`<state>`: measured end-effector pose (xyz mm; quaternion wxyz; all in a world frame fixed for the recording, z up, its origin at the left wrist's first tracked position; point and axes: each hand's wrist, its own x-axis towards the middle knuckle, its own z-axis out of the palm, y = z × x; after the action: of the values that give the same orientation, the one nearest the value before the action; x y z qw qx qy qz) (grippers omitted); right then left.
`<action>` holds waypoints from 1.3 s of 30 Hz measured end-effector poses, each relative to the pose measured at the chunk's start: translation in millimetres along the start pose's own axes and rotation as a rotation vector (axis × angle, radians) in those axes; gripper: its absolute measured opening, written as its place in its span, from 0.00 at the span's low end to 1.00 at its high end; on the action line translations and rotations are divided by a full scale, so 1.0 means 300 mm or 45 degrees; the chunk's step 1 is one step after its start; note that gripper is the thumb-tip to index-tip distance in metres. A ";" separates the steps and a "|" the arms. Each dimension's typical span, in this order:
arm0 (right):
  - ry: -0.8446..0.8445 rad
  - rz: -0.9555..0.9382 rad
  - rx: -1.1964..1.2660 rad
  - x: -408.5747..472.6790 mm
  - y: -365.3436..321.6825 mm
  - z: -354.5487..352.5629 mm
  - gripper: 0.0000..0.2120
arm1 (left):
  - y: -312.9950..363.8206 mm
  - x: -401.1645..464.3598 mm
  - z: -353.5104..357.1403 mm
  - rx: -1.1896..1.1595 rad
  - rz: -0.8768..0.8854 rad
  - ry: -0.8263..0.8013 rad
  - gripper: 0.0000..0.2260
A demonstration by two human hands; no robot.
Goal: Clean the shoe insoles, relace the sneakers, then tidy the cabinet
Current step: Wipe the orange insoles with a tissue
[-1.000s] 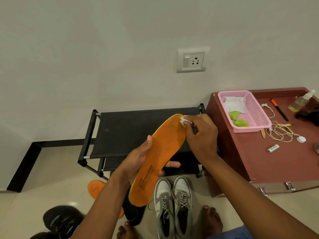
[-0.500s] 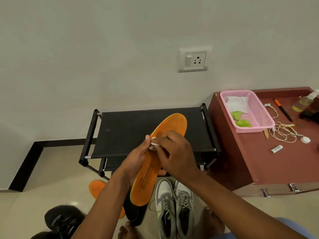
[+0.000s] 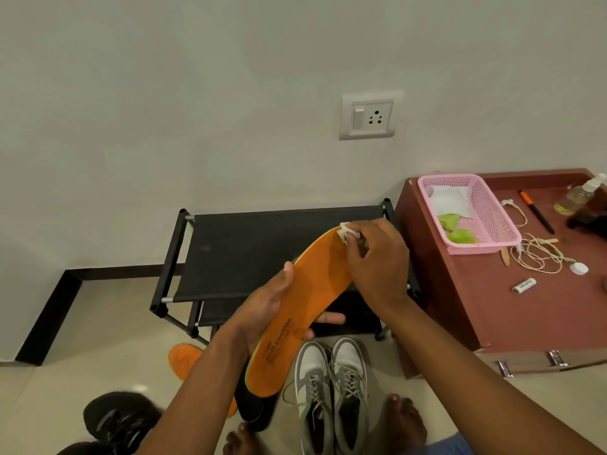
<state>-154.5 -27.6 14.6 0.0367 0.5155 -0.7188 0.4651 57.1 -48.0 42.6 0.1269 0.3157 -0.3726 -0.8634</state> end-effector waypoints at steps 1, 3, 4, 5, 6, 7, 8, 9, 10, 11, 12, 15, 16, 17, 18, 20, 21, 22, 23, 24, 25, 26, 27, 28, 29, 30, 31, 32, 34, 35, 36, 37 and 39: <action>-0.014 -0.002 -0.003 -0.005 -0.001 0.002 0.07 | -0.001 0.003 -0.007 -0.001 0.010 0.015 0.25; -0.062 -0.008 0.000 -0.016 -0.007 0.005 0.06 | 0.000 0.003 -0.012 -0.014 0.027 0.043 0.26; -0.104 -0.010 0.016 -0.025 -0.014 0.007 0.06 | 0.004 -0.001 -0.007 -0.026 0.041 0.067 0.26; -0.156 -0.013 0.042 -0.035 -0.023 0.011 0.05 | 0.009 -0.003 -0.007 -0.033 0.058 0.110 0.25; -0.209 -0.020 0.074 -0.048 -0.037 0.015 0.05 | 0.013 -0.006 -0.006 -0.024 0.075 0.161 0.25; -0.260 -0.037 0.109 -0.063 -0.055 0.019 0.05 | 0.016 -0.009 -0.004 0.017 0.097 0.236 0.25; -0.308 -0.065 0.145 -0.080 -0.077 0.023 0.05 | 0.020 -0.013 0.002 0.077 0.120 0.305 0.25; -0.357 -0.106 0.182 -0.099 -0.101 0.026 0.06 | 0.018 -0.011 -0.003 0.132 0.141 0.351 0.25; -0.411 -0.156 0.216 -0.120 -0.127 0.028 0.07 | 0.017 -0.011 -0.005 0.178 0.153 0.381 0.25; -0.466 -0.213 0.248 -0.142 -0.154 0.030 0.06 | 0.013 -0.007 -0.007 0.232 0.155 0.429 0.26; -0.516 -0.269 0.275 -0.165 -0.177 0.033 0.05 | 0.012 -0.005 -0.008 0.275 0.151 0.484 0.26; -0.587 -0.363 0.274 -0.216 -0.212 0.041 0.04 | 0.011 -0.002 -0.018 0.320 0.147 0.617 0.25; -0.577 -0.369 0.244 -0.217 -0.210 0.043 0.04 | 0.014 -0.004 -0.015 0.332 0.146 0.619 0.25; -0.550 -0.370 0.209 -0.211 -0.202 0.044 0.04 | 0.012 -0.002 -0.016 0.337 0.144 0.601 0.24; -0.512 -0.362 0.176 -0.198 -0.193 0.045 0.03 | 0.013 -0.003 -0.010 0.334 0.150 0.578 0.23; -0.408 -0.312 0.119 -0.162 -0.167 0.046 0.02 | 0.017 -0.005 0.008 0.272 0.149 0.502 0.23; -0.353 -0.270 0.096 -0.142 -0.153 0.045 0.02 | 0.015 -0.003 0.008 0.241 0.145 0.466 0.24; -0.306 -0.227 0.078 -0.121 -0.139 0.044 0.02 | 0.013 -0.003 0.008 0.211 0.136 0.421 0.24; -0.264 -0.188 0.065 -0.102 -0.124 0.042 0.03 | 0.012 -0.002 0.007 0.187 0.124 0.372 0.24; -0.227 -0.156 0.058 -0.083 -0.109 0.039 0.03 | 0.018 -0.008 0.015 0.154 0.113 0.330 0.23; -0.192 -0.127 0.054 -0.066 -0.092 0.036 0.03 | 0.018 -0.012 0.014 0.138 0.095 0.302 0.22; -0.157 -0.098 0.048 -0.050 -0.076 0.033 0.04 | 0.022 -0.020 0.022 0.120 0.070 0.277 0.21; -0.125 -0.068 0.041 -0.037 -0.062 0.031 0.04 | 0.023 -0.021 0.027 0.105 0.050 0.253 0.21; -0.095 -0.036 0.038 -0.027 -0.050 0.030 0.05 | 0.025 -0.023 0.033 0.095 0.035 0.232 0.22; -0.071 -0.003 0.045 -0.021 -0.040 0.031 0.06 | 0.021 -0.020 0.031 0.088 0.025 0.219 0.23; -0.053 0.024 0.060 -0.018 -0.033 0.032 0.07 | 0.018 -0.017 0.029 0.085 0.014 0.204 0.23; -0.043 0.039 0.074 -0.018 -0.029 0.033 0.07 | 0.014 -0.013 0.023 0.080 0.004 0.195 0.24; -0.042 0.041 0.084 -0.019 -0.028 0.034 0.08 | 0.016 -0.013 0.023 0.080 -0.001 0.198 0.24; -0.060 0.023 0.105 -0.025 -0.031 0.035 0.08 | 0.022 -0.017 0.024 0.100 0.006 0.204 0.23; -0.078 0.013 0.120 -0.029 -0.035 0.037 0.07 | 0.024 -0.016 0.021 0.111 0.019 0.207 0.23; -0.107 0.002 0.139 -0.035 -0.041 0.040 0.07 | 0.026 -0.016 0.023 0.115 0.031 0.216 0.23; -0.144 -0.013 0.160 -0.042 -0.051 0.043 0.07 | 0.025 -0.013 0.023 0.125 0.044 0.243 0.22; -0.233 -0.071 0.204 -0.066 -0.079 0.050 0.07 | 0.016 -0.002 0.021 0.153 0.100 0.318 0.22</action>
<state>-120.5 -25.1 10.4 -0.0574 0.5769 -0.6650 0.4709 53.4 -47.5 49.7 0.1869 0.4129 -0.4171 -0.7878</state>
